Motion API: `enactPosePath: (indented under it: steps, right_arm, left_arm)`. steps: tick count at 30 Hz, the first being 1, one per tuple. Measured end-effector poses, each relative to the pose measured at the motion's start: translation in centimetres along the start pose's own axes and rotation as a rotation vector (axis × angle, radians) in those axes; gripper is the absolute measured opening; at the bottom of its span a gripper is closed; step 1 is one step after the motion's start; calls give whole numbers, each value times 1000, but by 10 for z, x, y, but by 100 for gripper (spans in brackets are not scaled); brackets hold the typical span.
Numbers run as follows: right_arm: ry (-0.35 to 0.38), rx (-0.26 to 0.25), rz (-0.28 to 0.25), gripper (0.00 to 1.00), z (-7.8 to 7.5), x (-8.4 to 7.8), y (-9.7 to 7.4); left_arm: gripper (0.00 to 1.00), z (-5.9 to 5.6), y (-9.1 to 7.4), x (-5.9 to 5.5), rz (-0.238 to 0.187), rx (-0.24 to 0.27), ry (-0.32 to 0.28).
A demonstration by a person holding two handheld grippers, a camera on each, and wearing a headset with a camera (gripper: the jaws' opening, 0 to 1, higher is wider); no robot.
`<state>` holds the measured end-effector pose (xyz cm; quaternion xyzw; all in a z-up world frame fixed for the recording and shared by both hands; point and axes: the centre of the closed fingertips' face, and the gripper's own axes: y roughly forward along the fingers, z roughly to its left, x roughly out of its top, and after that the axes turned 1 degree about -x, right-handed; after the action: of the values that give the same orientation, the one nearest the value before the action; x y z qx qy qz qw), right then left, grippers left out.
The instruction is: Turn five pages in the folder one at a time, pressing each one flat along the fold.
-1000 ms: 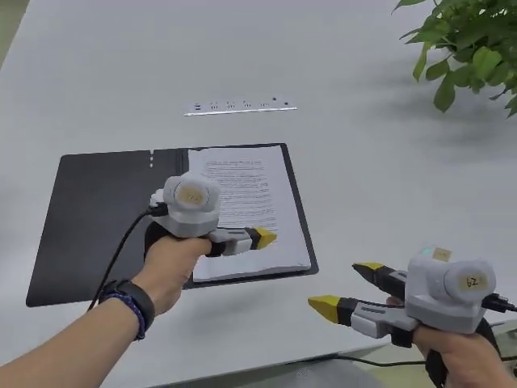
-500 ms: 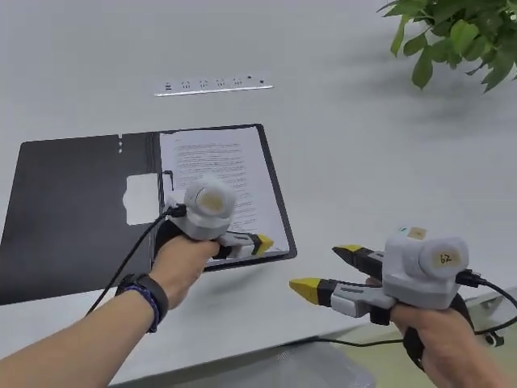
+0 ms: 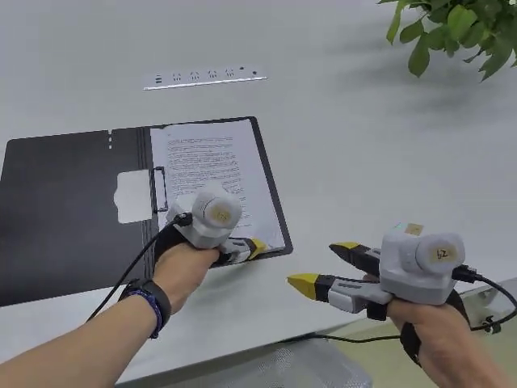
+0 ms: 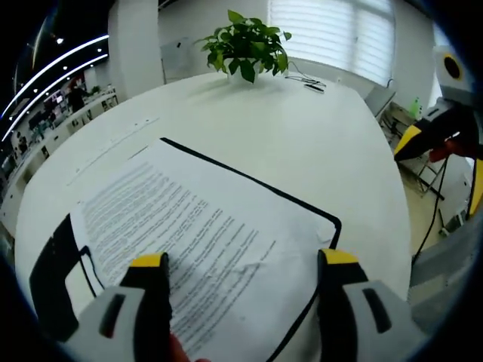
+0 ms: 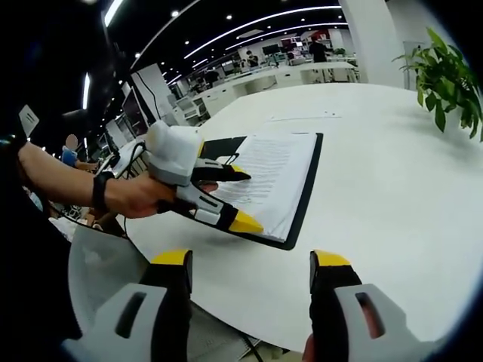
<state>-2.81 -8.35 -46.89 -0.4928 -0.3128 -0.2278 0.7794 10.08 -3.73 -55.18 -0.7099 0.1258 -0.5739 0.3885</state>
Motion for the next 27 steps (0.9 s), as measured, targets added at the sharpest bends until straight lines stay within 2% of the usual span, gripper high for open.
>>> enactPosePath:
  steps: [7, 19, 23, 26, 27]
  right_arm:
    - [40, -3, -29, 58, -6, 3, 8]
    - [35, 21, -52, 53, -15, 21, 25]
    - [49, 26, -70, 51, -22, 29, 35]
    - [44, 13, -75, 46, -30, 33, 46]
    - [71, 17, -88, 45, -33, 36, 52]
  left_arm:
    - [79, 1, 0, 0, -5, -1, -1]
    - [72, 6, -4, 2, -26, -21, -41]
    - [70, 6, -4, 3, -28, -21, -44]
    - [70, 6, -4, 3, -29, -21, -45]
    - [70, 6, -4, 2, -30, -21, -46]
